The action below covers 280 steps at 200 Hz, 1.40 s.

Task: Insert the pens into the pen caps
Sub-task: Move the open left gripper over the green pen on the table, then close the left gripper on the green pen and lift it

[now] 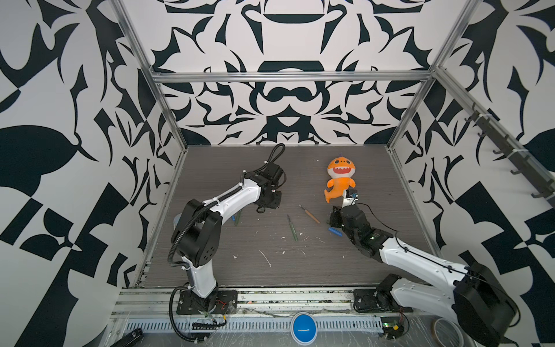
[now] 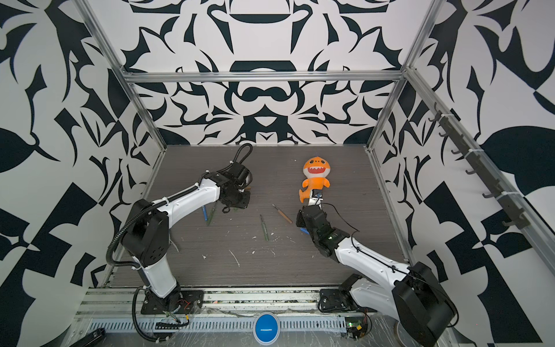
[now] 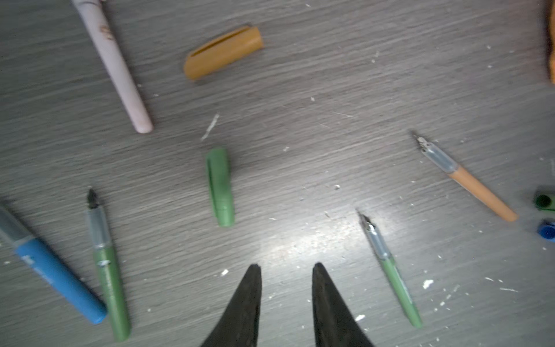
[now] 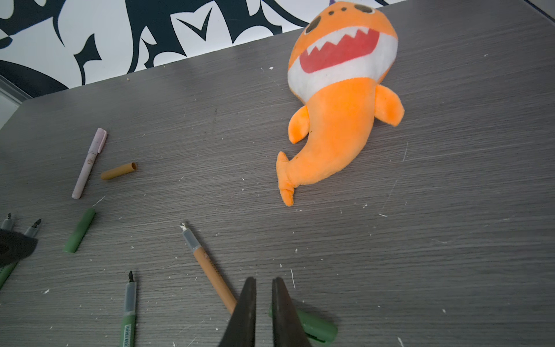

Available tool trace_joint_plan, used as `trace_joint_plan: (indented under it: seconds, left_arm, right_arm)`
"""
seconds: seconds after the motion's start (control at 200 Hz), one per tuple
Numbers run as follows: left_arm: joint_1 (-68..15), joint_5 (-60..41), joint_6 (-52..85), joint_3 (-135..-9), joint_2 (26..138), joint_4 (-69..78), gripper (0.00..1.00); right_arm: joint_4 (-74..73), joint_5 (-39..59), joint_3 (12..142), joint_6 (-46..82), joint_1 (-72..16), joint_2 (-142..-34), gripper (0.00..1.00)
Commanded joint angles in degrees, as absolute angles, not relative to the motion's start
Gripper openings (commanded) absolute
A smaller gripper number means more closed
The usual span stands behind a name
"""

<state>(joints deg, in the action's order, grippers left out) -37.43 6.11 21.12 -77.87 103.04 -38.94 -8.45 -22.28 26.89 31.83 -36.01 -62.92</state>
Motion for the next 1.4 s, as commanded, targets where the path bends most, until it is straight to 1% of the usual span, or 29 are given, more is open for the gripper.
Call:
trace_joint_plan:
  seconds: [0.0,0.04,0.125,0.27,0.355,0.455,0.635,0.745,1.02,1.13,1.195,1.395]
  left_arm:
    - [-43.33,4.96,28.38,-75.11,103.81,-34.54,0.35]
    - [-45.38,5.06,29.92,-74.71,104.03,-33.45,0.39]
    - [-48.31,6.06,33.17,-73.66,104.02,-31.97,0.41]
    - [-49.13,6.9,35.03,-72.01,102.29,-30.65,0.45]
    - [-49.34,4.48,36.05,-71.11,102.22,-29.04,0.46]
    - [-50.52,5.43,36.13,-71.28,103.59,-29.48,0.46]
    - [-51.51,6.15,36.51,-71.04,104.14,-29.76,0.49]
    - [-52.94,6.67,36.99,-71.1,105.43,-30.38,0.5]
    - [-55.5,10.15,37.87,-71.23,108.17,-33.56,0.49]
    - [-55.8,10.83,37.79,-71.1,109.31,-33.96,0.44]
    - [-55.98,11.94,38.05,-70.61,109.31,-34.4,0.37]
    - [-55.99,13.33,37.62,-68.51,107.72,-35.56,0.35]
  right_arm:
    - [-9.33,-24.69,27.4,32.43,-35.95,-61.7,0.15]
    - [-9.34,-24.78,27.35,32.52,-35.9,-61.62,0.15]
    - [-9.12,-25.2,27.25,32.77,-35.93,-61.5,0.15]
    - [-9.13,-25.32,27.14,33.0,-35.94,-61.3,0.16]
    - [-9.14,-25.47,27.07,33.05,-35.94,-61.35,0.16]
    - [-9.06,-26.12,27.06,33.1,-35.95,-61.17,0.17]
    - [-9.04,-26.78,26.93,33.22,-35.94,-61.17,0.18]
    - [-8.84,-27.01,27.18,33.22,-35.9,-61.61,0.2]
    - [-8.91,-26.98,27.2,33.22,-35.95,-61.68,0.21]
    - [-8.91,-26.73,27.26,33.22,-35.95,-61.79,0.21]
    - [-8.83,-26.62,27.33,33.22,-35.95,-61.72,0.21]
    - [-8.92,-26.14,27.26,33.21,-35.91,-61.61,0.21]
